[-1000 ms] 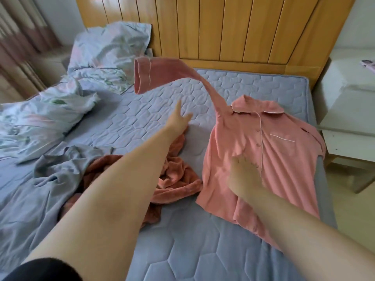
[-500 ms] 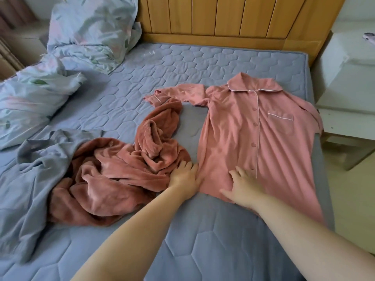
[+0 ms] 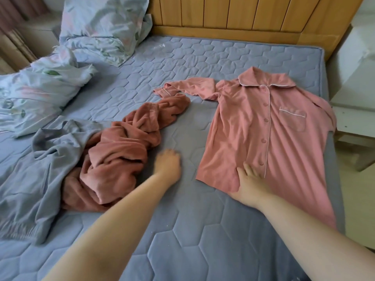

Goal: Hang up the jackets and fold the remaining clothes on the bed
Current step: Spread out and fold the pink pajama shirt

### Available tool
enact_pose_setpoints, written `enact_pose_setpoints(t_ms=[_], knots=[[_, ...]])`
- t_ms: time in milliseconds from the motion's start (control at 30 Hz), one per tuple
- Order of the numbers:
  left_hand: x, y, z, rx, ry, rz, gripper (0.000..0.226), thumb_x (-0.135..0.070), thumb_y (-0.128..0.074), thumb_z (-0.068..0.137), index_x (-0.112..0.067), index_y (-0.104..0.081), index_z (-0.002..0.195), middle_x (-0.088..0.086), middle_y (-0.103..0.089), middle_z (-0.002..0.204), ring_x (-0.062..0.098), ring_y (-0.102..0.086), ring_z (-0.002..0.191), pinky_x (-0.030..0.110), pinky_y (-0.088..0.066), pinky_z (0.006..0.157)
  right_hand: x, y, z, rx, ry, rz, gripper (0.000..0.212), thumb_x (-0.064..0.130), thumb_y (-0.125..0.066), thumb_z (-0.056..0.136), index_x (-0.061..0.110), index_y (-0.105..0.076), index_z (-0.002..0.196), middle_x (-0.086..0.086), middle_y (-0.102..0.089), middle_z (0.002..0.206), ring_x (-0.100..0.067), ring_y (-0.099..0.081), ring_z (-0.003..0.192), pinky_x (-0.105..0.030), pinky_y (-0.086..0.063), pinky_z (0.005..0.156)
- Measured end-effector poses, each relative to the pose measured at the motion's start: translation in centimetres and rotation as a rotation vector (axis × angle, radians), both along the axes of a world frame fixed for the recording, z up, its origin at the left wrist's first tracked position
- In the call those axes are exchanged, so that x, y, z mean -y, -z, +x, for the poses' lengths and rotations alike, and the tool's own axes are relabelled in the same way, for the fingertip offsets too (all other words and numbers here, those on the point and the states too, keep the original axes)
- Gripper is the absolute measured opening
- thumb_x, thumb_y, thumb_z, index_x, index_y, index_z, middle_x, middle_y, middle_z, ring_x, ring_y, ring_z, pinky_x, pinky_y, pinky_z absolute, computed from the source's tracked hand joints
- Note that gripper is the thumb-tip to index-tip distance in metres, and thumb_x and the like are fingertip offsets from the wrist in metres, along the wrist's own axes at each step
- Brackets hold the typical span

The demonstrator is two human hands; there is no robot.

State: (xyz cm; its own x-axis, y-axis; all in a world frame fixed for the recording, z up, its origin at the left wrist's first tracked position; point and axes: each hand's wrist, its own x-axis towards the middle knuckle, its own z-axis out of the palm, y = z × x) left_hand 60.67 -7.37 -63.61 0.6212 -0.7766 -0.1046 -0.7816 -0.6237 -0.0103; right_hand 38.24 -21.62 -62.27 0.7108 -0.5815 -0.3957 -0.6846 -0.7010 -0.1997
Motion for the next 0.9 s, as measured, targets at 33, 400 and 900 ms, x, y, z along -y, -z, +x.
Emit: enact_pose_setpoints(t_ms=[33, 400, 900], knots=[[1.1, 0.2, -1.8, -0.174, 0.085, -0.165, 0.04, -0.027, -0.046, 0.084, -0.01, -0.06, 0.117, 0.013, -0.058, 0.122, 0.033, -0.051, 0.116, 0.036, -0.039, 0.096, 0.0, 0.1, -0.2, -0.006, -0.015, 0.001, 0.099, 0.062, -0.059, 0.077, 0.017, -0.011, 0.151, -0.006, 0.004, 0.16, -0.024, 0.002, 0.148, -0.042, -0.014, 0.118], [1.5, 2.2, -7.9, -0.593, -0.024, -0.607, 0.061, -0.008, -0.059, 0.079, -0.012, -0.047, 0.139, 0.009, -0.058, 0.13, 0.025, -0.053, 0.117, 0.018, -0.036, 0.092, -0.3, 0.6, -2.0, 0.036, -0.121, -0.093, 0.057, 0.02, -0.044, 0.094, 0.011, -0.024, 0.147, -0.007, -0.007, 0.16, -0.02, -0.005, 0.148, -0.035, -0.026, 0.115], [4.6, -0.7, -9.4, -0.772, -0.502, -0.778, 0.031, -0.002, -0.05, 0.084, -0.014, -0.069, 0.106, -0.003, -0.064, 0.083, 0.021, -0.063, 0.084, 0.021, -0.04, 0.066, -0.9, -0.1, -2.0, 0.079, -0.152, -0.204, 0.021, 0.021, -0.055, 0.087, 0.015, -0.047, 0.105, -0.002, -0.052, 0.113, -0.024, -0.051, 0.11, -0.035, -0.045, 0.075]])
